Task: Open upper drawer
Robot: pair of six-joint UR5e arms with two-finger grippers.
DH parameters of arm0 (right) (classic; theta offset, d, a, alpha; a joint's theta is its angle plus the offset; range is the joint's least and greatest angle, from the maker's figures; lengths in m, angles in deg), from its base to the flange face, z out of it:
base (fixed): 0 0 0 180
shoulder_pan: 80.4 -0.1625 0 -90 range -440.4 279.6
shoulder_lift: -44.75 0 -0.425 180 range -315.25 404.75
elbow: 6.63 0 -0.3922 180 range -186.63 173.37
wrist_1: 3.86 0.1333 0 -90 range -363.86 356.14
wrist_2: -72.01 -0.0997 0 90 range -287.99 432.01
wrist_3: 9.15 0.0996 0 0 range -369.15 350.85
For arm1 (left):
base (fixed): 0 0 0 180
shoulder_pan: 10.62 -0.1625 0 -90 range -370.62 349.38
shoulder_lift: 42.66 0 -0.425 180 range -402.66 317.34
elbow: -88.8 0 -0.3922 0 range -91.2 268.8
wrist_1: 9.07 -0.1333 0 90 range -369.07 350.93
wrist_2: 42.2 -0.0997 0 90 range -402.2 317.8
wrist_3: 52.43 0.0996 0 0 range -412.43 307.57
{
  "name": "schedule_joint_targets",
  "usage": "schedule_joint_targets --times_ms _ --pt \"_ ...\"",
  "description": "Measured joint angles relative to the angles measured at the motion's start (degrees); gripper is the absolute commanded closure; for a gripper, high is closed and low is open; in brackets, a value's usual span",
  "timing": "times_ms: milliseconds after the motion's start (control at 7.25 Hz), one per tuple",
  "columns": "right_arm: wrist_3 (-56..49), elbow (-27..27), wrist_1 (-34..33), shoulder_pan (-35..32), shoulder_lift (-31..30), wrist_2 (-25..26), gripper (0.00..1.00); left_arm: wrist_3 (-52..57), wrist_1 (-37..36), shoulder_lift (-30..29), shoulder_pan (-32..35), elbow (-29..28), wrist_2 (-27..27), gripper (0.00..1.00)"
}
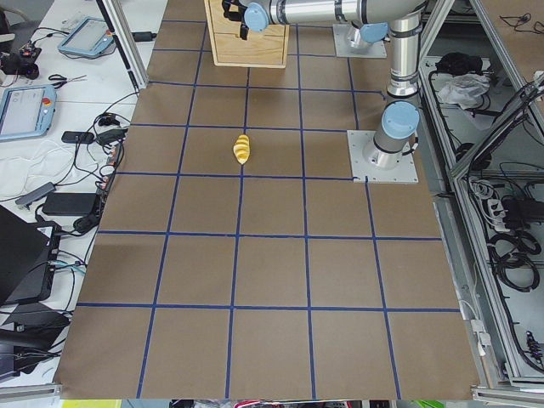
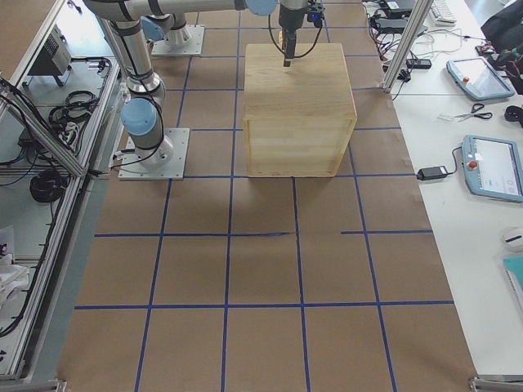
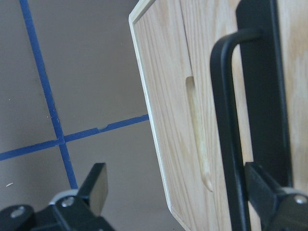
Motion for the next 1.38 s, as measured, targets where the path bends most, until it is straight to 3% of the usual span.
schedule_joint_targets --times_ms 1379 --pt "0.0 0.0 0.0 0.0 0.0 0.0 0.0 1.2 1.1 0.8 -0.5 -0.2 -3.2 0.0"
